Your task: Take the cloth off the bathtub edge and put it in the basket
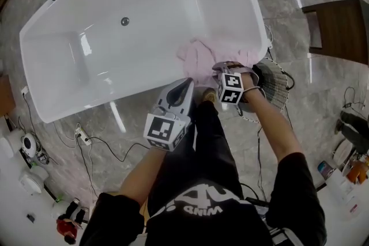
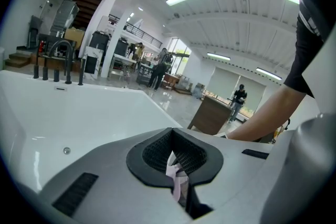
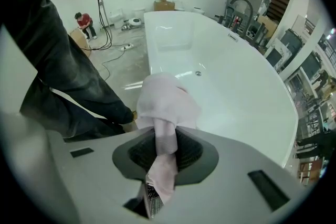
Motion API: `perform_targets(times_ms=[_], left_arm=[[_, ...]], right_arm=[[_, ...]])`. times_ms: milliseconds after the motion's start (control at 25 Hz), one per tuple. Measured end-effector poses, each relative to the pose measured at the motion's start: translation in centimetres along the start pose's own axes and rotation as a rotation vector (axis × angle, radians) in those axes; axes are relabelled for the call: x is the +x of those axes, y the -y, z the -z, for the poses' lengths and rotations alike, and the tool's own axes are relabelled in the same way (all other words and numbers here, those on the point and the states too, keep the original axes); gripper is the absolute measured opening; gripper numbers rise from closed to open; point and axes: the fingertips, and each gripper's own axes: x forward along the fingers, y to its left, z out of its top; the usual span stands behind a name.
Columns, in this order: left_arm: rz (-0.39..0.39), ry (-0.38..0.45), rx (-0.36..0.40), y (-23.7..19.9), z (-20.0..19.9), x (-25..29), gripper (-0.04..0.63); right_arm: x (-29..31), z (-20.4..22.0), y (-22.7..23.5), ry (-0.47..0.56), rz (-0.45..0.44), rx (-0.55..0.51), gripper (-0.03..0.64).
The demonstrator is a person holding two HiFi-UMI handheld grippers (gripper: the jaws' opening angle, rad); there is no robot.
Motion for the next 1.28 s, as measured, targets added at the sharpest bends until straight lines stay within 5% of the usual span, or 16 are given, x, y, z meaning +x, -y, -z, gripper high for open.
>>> perform_targets(times_ms=[480,880,1120,1280], left_arm=[[-0.005,0.008,0.004,0.7,-2.2,-2.7,0.013],[-0.010,0.046,0.032,3.1,-7.3,-7.3,0.013],[0.045,0.076,0.057,6.4,-10.8,-9.9,0.014],[0.086,0.128,0.122,8.7,-13.9,-11.2,0.012]], right_arm=[[-5.6,-2.5,0.5,0.079,0.053,0.136,0.061],[-19.9,-7.4,2.4,0.245,0.170,0.279,0.061],[-29.3,-10.1,2.8,0.426,0.262,0.467,0.061],[-36.2,-11.9,4.2,0.522,0.369,0.504,0.061]])
